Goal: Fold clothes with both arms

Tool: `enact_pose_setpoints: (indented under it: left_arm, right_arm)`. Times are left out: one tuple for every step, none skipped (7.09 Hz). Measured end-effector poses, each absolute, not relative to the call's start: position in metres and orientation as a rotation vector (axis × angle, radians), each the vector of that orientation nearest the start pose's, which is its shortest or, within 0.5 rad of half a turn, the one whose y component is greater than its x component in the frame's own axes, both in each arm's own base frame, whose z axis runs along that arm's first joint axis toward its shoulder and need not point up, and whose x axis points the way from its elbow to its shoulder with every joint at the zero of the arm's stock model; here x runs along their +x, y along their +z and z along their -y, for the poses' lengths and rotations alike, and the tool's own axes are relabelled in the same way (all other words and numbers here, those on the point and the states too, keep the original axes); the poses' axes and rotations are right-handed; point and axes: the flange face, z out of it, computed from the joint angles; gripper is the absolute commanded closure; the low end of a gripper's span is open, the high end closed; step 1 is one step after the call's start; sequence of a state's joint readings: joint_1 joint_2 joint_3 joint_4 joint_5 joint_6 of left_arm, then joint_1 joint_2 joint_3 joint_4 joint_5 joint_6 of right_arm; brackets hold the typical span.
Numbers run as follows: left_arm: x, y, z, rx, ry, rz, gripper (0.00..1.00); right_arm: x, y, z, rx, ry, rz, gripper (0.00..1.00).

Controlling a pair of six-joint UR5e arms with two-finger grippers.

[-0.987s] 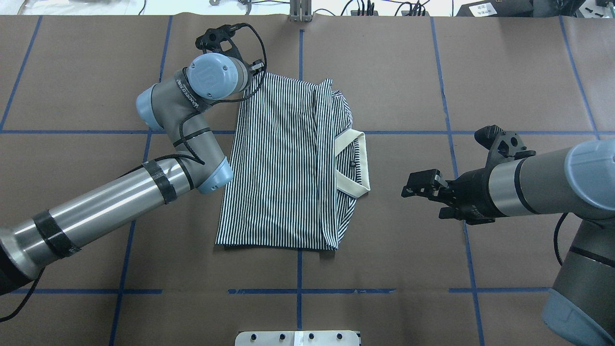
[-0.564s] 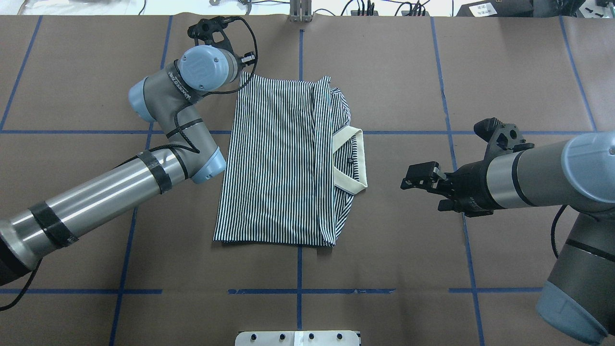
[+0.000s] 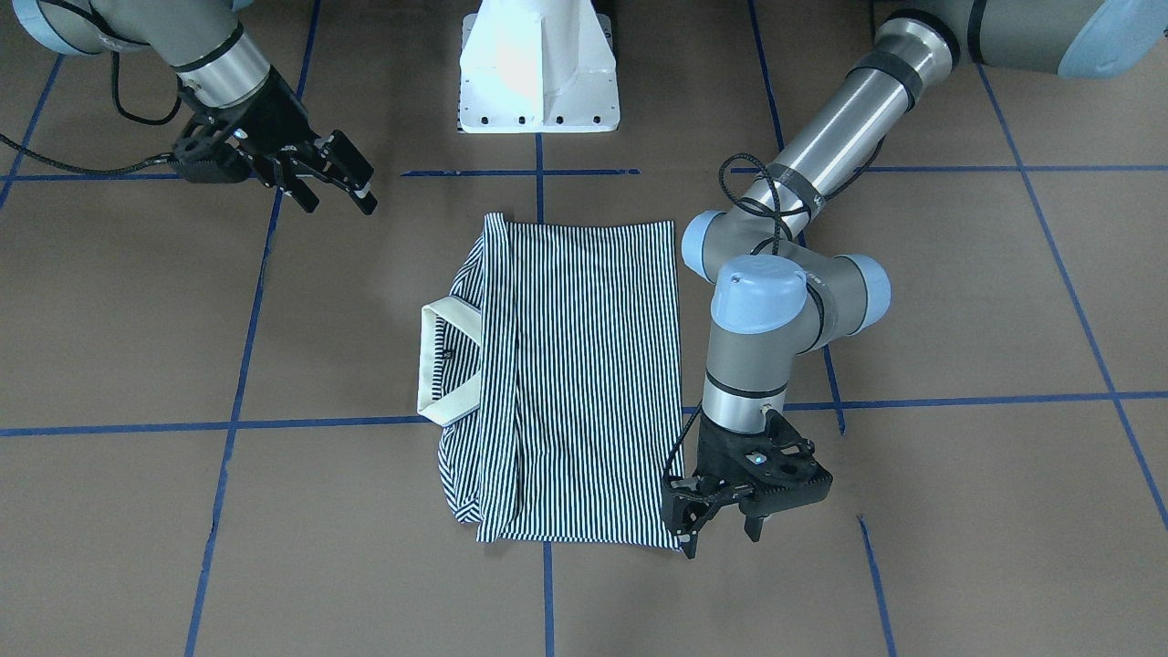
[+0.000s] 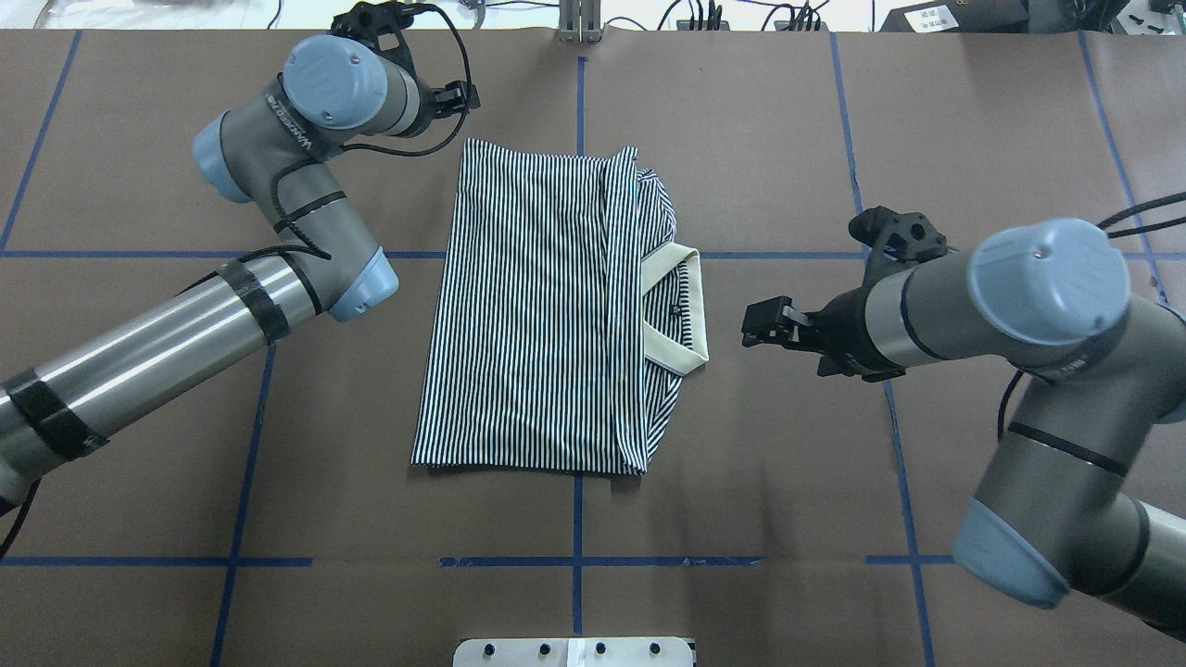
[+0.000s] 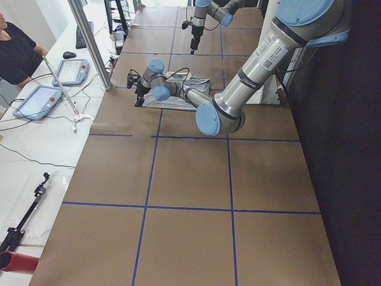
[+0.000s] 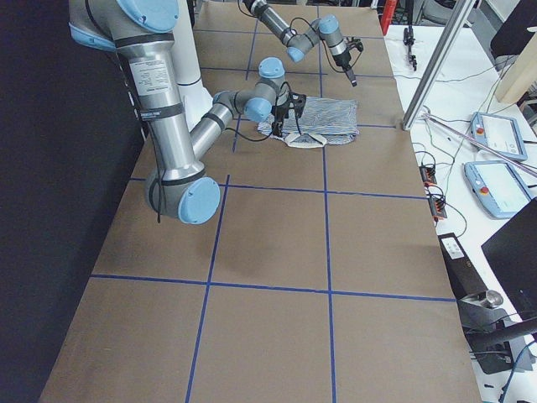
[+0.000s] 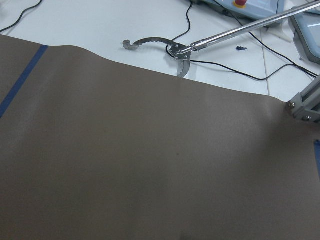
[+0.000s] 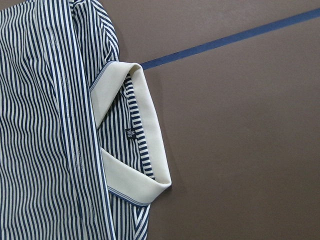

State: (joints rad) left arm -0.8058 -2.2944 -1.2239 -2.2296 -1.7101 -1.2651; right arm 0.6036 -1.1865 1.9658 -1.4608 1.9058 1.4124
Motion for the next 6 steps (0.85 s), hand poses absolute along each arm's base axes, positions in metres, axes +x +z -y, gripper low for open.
enact_pose_setpoints:
  left_arm:
    - [0.438,0.292,0.624,0.412,-0.364,-0.961,0.00]
    - [0.421,0.272,0.600,0.382,-0.352,-0.954,0.00]
    - [0.408,0.253,0.576,0.357,-0.340,-0.948,0.00]
    - [0.403,0.245,0.557,0.342,-0.325,-0.947,0.00]
    - [0.406,0.245,0.544,0.330,-0.312,-0.946,0.00]
    - [0.413,0.248,0.536,0.319,-0.299,-0.944,0.00]
  right_arm:
    - [-0.442,0.248,0.423,0.039,0.215,0.880,0.00]
    - [-0.479,0.233,0.432,0.035,0.164,0.845,0.00]
    - [-0.517,0.220,0.429,0.024,0.122,0.810,0.00]
    - [-0.549,0.215,0.412,0.024,0.089,0.763,0.00]
    - [-0.572,0.214,0.393,0.032,0.063,0.715,0.00]
    - [-0.586,0.215,0.378,0.031,0.043,0.674,0.00]
